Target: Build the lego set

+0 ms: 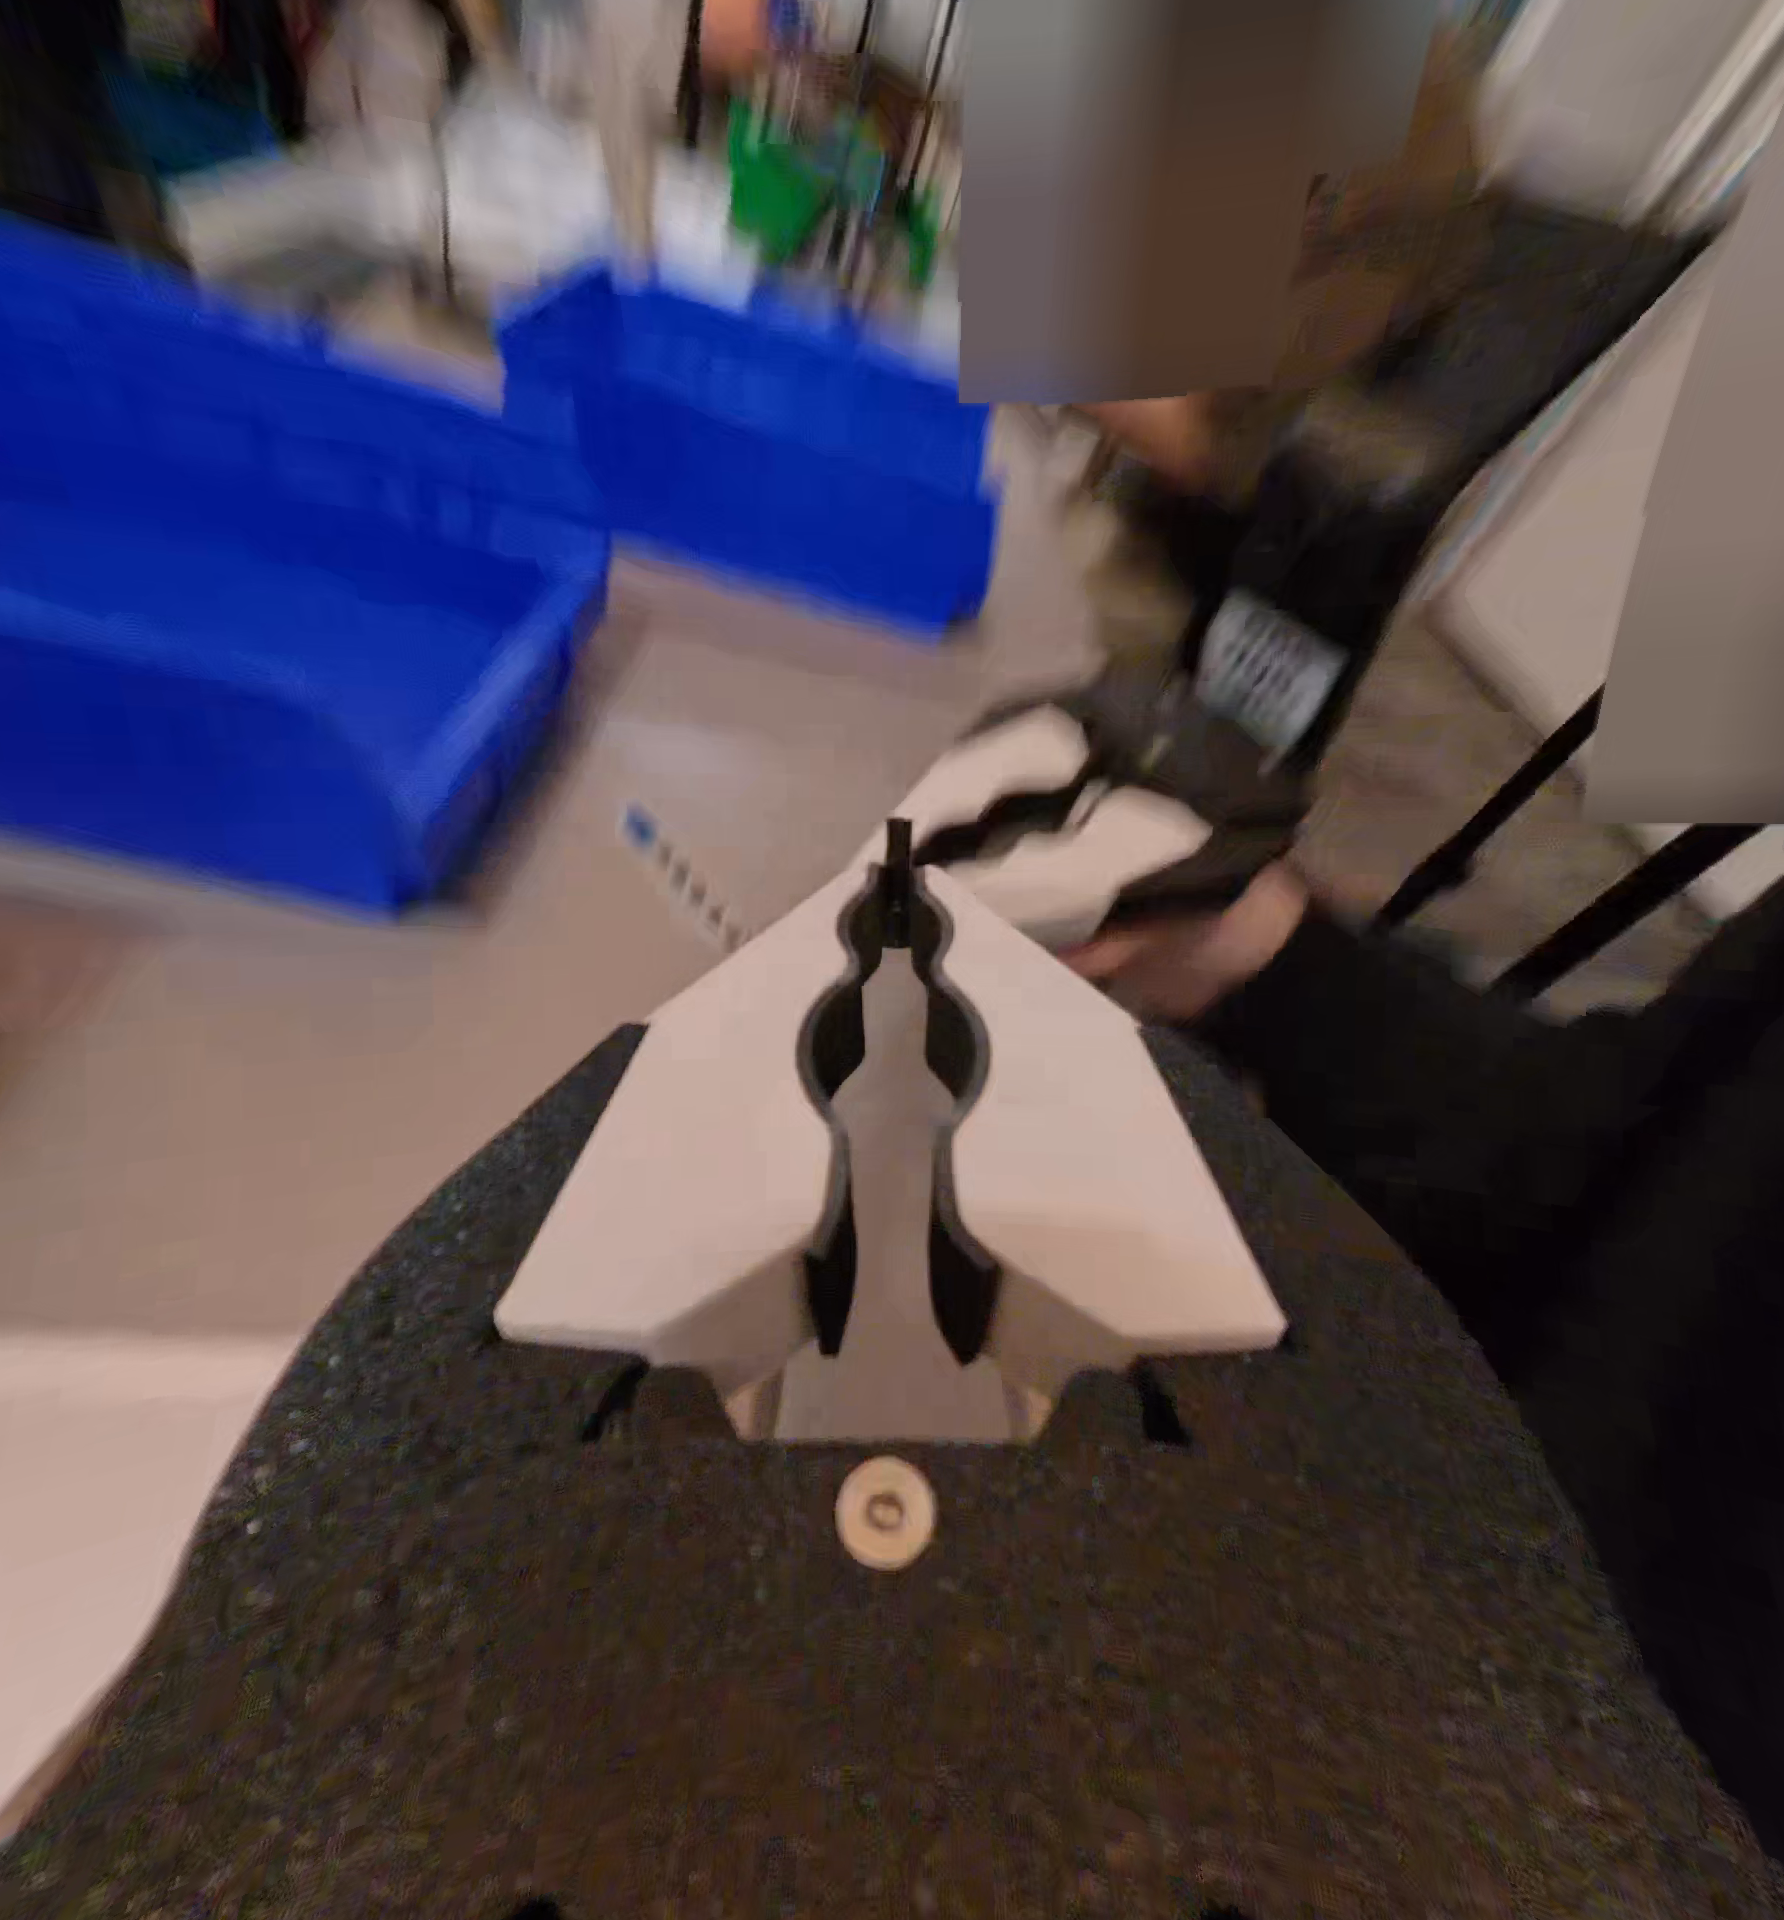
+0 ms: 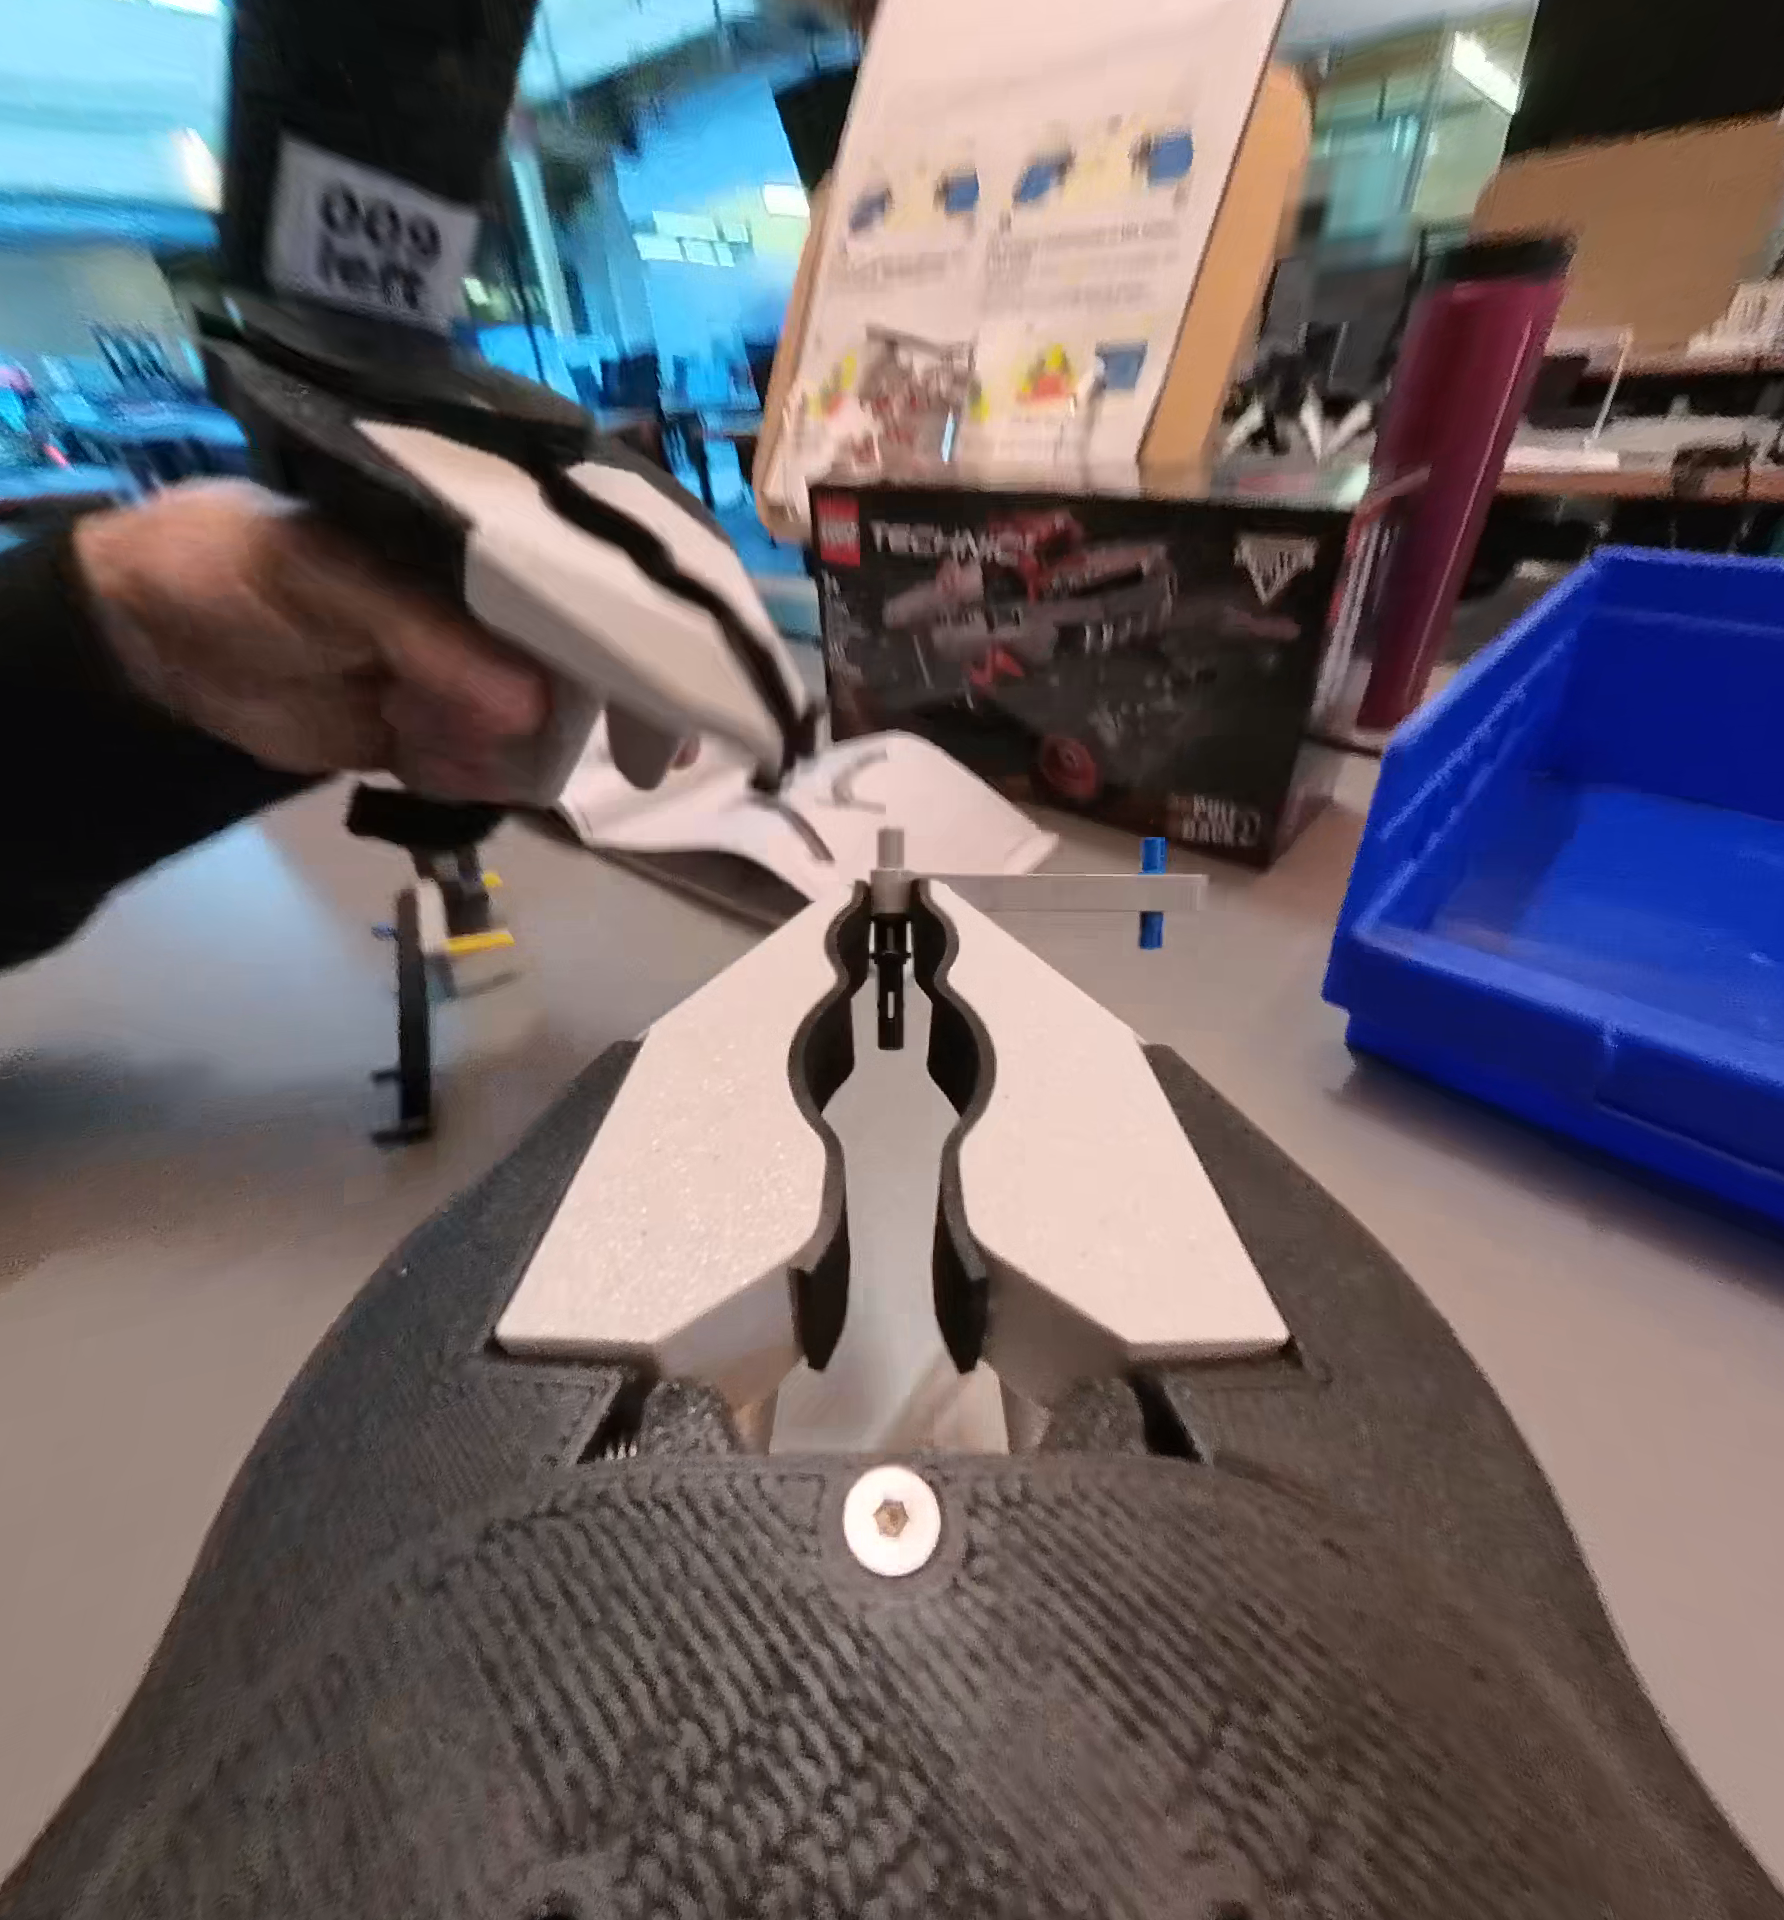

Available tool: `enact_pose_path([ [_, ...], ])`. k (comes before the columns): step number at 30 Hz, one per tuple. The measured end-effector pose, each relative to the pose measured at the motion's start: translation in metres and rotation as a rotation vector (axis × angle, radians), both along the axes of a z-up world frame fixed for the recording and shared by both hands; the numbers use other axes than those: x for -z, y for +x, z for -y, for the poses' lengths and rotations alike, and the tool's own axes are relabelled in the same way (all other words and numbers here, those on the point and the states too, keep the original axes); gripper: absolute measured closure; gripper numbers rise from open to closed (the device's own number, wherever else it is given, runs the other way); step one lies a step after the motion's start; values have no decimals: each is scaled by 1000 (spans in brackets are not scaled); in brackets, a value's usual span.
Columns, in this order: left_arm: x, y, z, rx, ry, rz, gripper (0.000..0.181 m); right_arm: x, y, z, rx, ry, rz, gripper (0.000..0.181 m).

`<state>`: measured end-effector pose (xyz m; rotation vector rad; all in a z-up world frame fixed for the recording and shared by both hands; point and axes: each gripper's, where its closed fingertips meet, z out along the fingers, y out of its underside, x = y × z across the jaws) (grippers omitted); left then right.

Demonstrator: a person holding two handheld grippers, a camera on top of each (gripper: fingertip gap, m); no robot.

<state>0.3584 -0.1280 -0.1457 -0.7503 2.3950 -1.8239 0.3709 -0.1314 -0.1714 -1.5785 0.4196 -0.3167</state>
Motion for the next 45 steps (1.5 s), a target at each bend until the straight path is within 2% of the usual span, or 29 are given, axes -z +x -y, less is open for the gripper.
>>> enact_pose_path([
  [1, -24, 0, 1, 3, -135, 39, 179, -9, -1, -1, -2, 57, 7, 177],
  [3, -52, -4, 4, 21, -297, 76, 179, -30, -6, -3, -23, 185, 22, 177],
  [5, -67, -10, 11, 49, -370, 134, 180, -50, -9, 0, -11, 277, 45, 176],
  [10, -90, -17, 29, 130, -453, 210, 180, -79, -18, 6, -2, 371, 84, 177],
  [14, -92, -14, 31, 150, -509, 205, 180, -93, -23, 7, -10, 419, 94, 177],
  [20, -83, -13, 30, 184, -585, 128, 179, -90, -24, -1, -20, 399, 85, 178],
  [26, -85, -12, 27, 191, -632, 77, 180, -89, -22, -1, -2, 375, 107, 177],
  [33, -81, -12, 28, 185, -586, 87, 180, -86, -19, 4, 23, 351, 125, 177],
  [39, -80, -12, 28, 173, -595, 97, 180, -87, -21, 4, -14, 385, 92, 177],
  [45, -77, -9, 30, 136, -593, 90, 179, -86, -16, 5, 72, 322, 133, 177],
])
